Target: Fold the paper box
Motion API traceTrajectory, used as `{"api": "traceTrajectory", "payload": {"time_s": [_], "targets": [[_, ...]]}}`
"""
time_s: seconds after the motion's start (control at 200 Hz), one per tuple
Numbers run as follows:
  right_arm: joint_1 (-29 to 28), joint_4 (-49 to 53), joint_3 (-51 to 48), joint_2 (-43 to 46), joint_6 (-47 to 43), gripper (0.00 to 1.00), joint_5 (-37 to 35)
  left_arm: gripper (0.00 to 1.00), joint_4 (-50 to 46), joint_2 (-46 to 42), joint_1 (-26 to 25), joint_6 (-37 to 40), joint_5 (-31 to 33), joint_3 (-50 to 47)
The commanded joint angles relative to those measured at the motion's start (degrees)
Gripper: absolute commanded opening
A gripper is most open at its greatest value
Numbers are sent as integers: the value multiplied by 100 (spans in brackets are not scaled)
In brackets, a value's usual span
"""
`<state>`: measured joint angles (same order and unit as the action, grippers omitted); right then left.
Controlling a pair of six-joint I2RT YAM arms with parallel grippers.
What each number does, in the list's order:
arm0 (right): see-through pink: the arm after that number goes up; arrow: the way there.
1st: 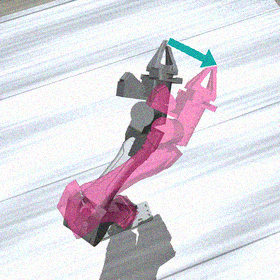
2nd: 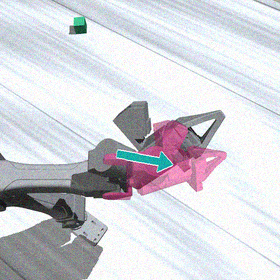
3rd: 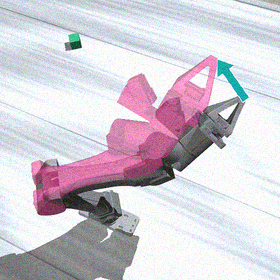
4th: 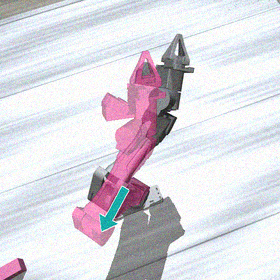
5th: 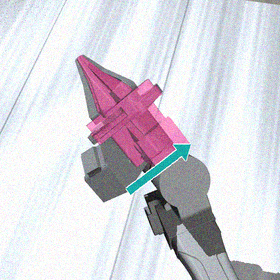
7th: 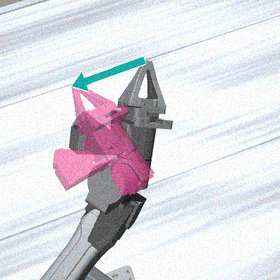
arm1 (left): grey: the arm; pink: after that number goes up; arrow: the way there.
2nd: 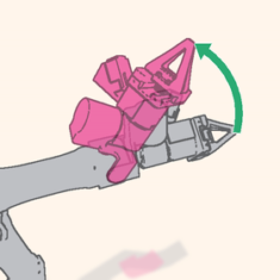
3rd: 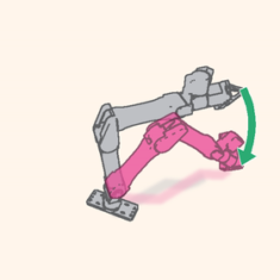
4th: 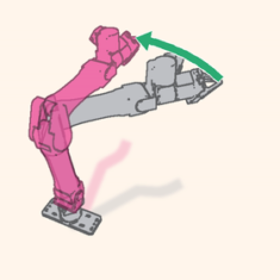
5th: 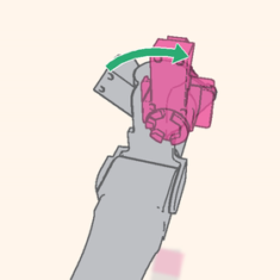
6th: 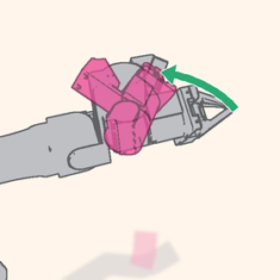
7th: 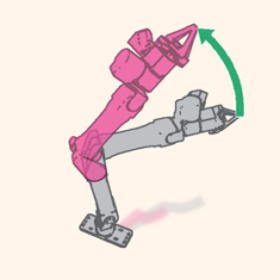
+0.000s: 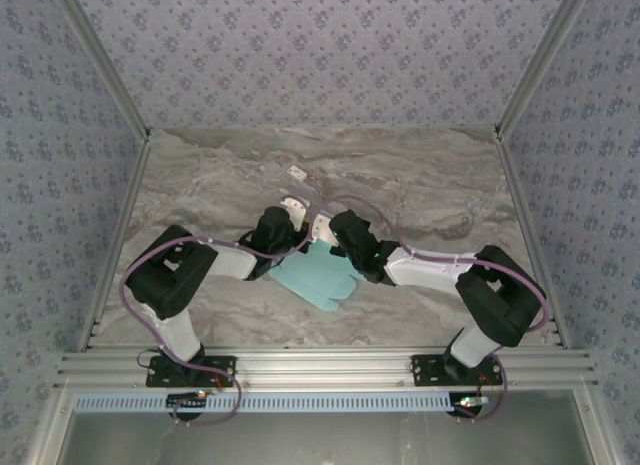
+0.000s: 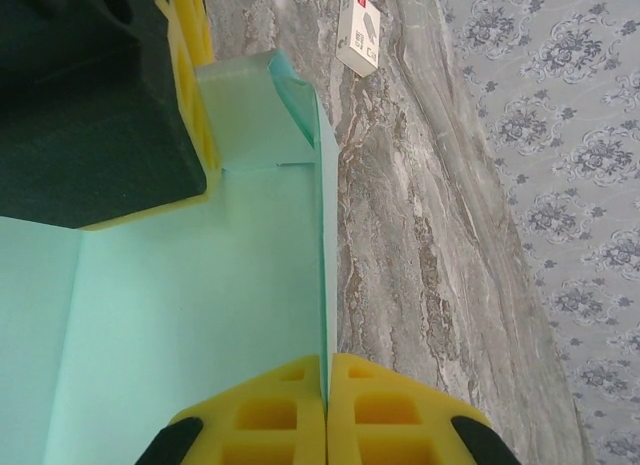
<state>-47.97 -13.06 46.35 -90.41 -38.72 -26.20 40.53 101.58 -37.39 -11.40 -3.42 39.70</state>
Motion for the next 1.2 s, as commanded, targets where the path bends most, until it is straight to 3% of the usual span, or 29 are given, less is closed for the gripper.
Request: {"api": "traceTrajectory", "payload": {"time_s": [0.0, 0.145, 0.435, 0.58, 0.7, 0.75, 0.87, 1.194], "targets": [[40, 302, 102, 150, 216, 13, 47, 19, 183, 29, 133, 111, 344, 115], [52, 352, 101, 320, 411, 25, 157, 18, 435, 37, 132, 223, 333, 34], [75, 646, -26, 1228, 1355, 36, 826, 17, 998, 228, 119, 440, 19, -3], [388, 1045, 9, 2013, 2047, 45, 1752, 17, 1385, 362, 73, 564, -327, 36], [1284, 1397, 174, 2291, 2827, 47, 3138, 17, 1840, 553, 4, 611, -683, 63], [1738, 1477, 282, 2229, 3174, 48, 3721, 17, 2018, 650, -49, 649, -788, 77], [2296, 1741, 655, 1816, 3690, 48, 4325, 17, 2132, 812, -145, 674, -945, 176], [2523, 2683, 1977, 147, 4333, 52, 5119, 18, 2246, 1017, -269, 779, -986, 248]]}}
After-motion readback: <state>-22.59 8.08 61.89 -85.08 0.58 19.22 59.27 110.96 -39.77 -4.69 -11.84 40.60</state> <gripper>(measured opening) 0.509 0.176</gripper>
